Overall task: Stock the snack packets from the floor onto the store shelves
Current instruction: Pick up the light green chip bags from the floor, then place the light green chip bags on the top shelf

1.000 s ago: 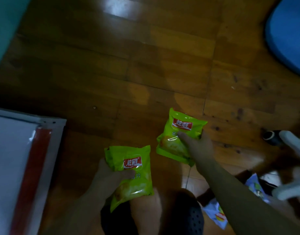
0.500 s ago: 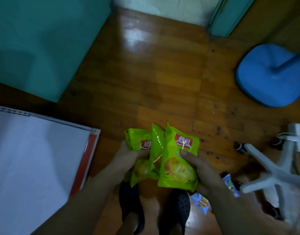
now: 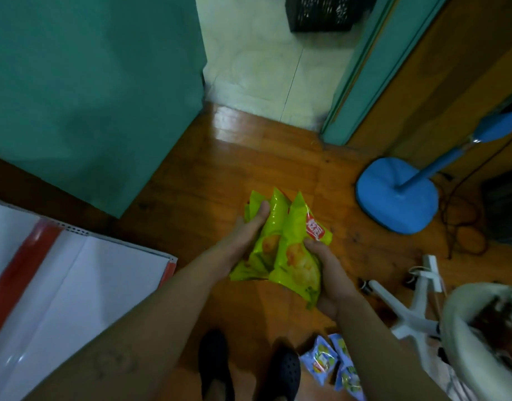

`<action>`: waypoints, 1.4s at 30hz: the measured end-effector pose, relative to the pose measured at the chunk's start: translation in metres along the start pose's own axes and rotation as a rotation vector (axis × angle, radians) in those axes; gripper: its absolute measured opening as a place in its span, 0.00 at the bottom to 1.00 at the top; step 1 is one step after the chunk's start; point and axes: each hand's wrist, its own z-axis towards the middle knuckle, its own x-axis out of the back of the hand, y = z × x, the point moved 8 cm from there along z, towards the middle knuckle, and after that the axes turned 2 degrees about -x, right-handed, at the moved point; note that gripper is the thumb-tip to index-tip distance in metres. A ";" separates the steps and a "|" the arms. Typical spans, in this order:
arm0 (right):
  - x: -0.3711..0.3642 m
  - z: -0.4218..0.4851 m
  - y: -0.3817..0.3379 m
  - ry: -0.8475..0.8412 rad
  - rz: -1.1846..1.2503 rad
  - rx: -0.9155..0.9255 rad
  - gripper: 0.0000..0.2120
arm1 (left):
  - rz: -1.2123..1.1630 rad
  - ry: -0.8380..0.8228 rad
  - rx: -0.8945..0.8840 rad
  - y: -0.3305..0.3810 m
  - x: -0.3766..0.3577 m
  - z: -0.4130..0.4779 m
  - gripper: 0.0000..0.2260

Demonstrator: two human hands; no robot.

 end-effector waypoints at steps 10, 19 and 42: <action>-0.111 -0.075 -0.088 -0.075 -0.165 0.171 0.22 | -0.075 -0.147 -0.376 0.167 -0.013 -0.118 0.32; -0.237 -0.162 -0.165 -0.210 -0.252 0.341 0.23 | -0.053 -0.262 -0.463 0.288 0.003 -0.215 0.39; -0.396 -0.323 -0.104 -0.902 -0.646 0.305 0.32 | -0.324 0.212 -0.836 0.267 0.043 -0.524 0.22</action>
